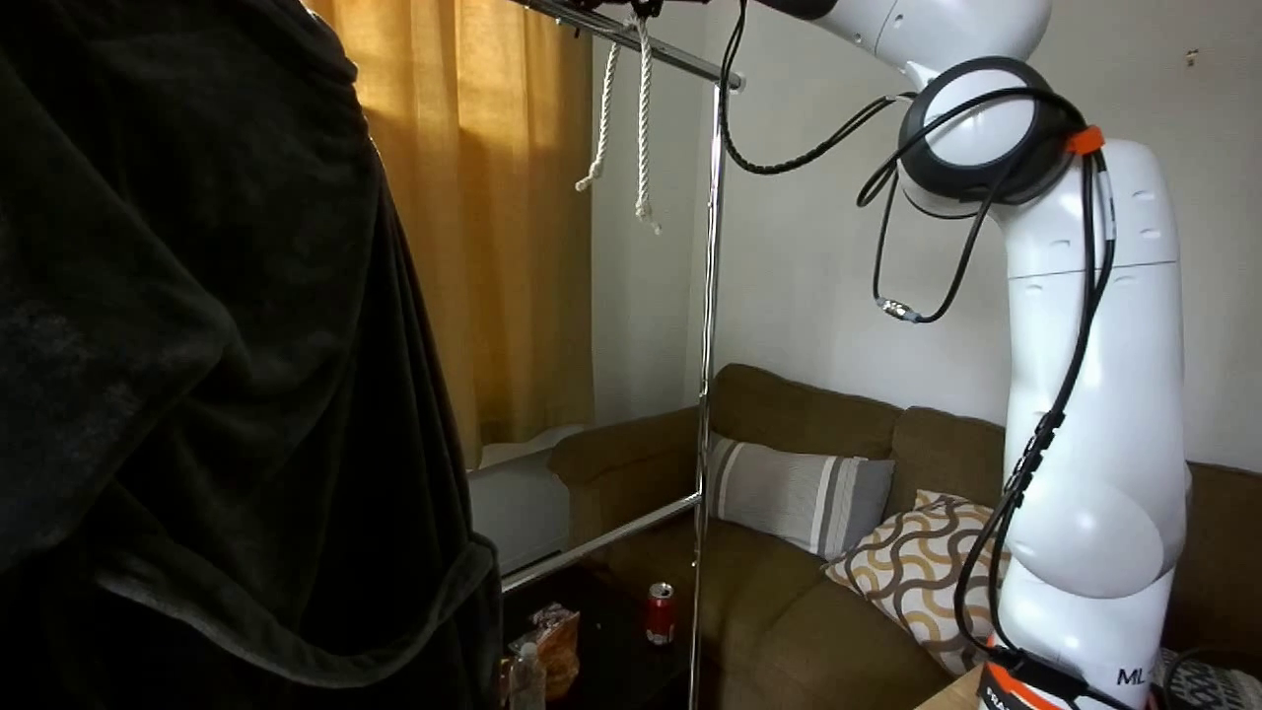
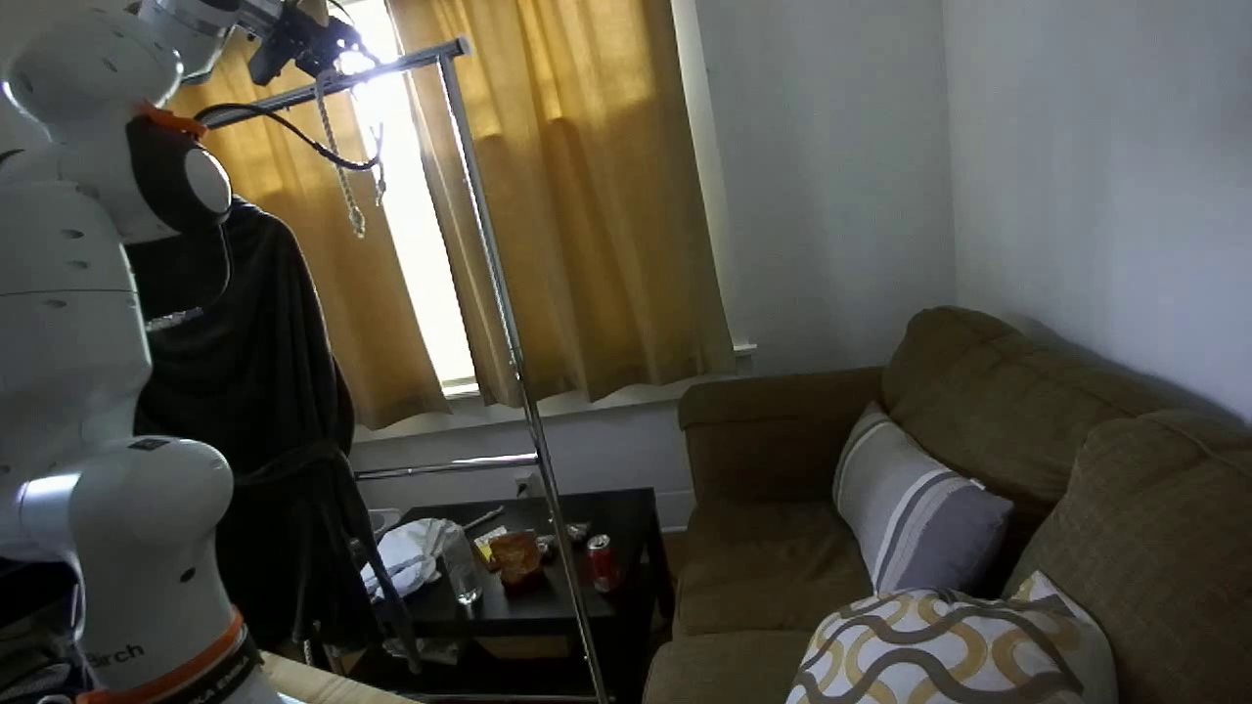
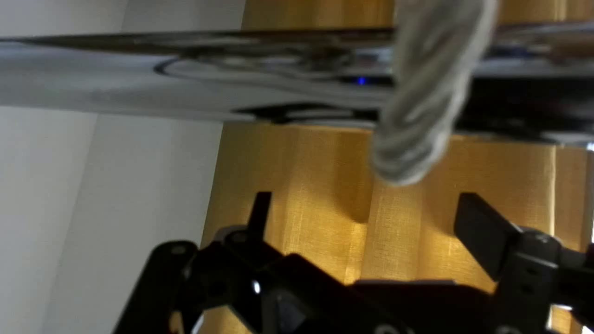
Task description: Move the rope to the rail above
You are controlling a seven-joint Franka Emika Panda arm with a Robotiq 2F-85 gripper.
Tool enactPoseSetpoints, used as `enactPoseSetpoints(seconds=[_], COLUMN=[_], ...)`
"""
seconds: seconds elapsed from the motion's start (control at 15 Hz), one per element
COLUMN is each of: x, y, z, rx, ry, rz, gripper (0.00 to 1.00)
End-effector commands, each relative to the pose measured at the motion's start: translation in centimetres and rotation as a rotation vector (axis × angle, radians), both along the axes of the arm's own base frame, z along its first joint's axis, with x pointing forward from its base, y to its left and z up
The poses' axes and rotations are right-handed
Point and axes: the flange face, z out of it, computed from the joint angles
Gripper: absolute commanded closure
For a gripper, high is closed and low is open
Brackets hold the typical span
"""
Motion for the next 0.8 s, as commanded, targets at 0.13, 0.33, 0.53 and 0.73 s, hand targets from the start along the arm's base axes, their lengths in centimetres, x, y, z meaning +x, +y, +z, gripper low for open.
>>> enactPoseSetpoints(seconds=[0.13, 0.33, 0.53, 0.73], x=[-3.9, -3.4, -3.2, -2.7], y=[1.6, 1.7, 1.8, 1.9], z=[2.2, 2.0, 1.8, 1.5], rx=[0.076, 0.058, 0.056, 0.055], ry=[-0.007, -0.028, -0.023, -0.016], rz=[0.039, 0.039, 0.039, 0.038], gripper=[0.00, 0.00, 0.00, 0.00])
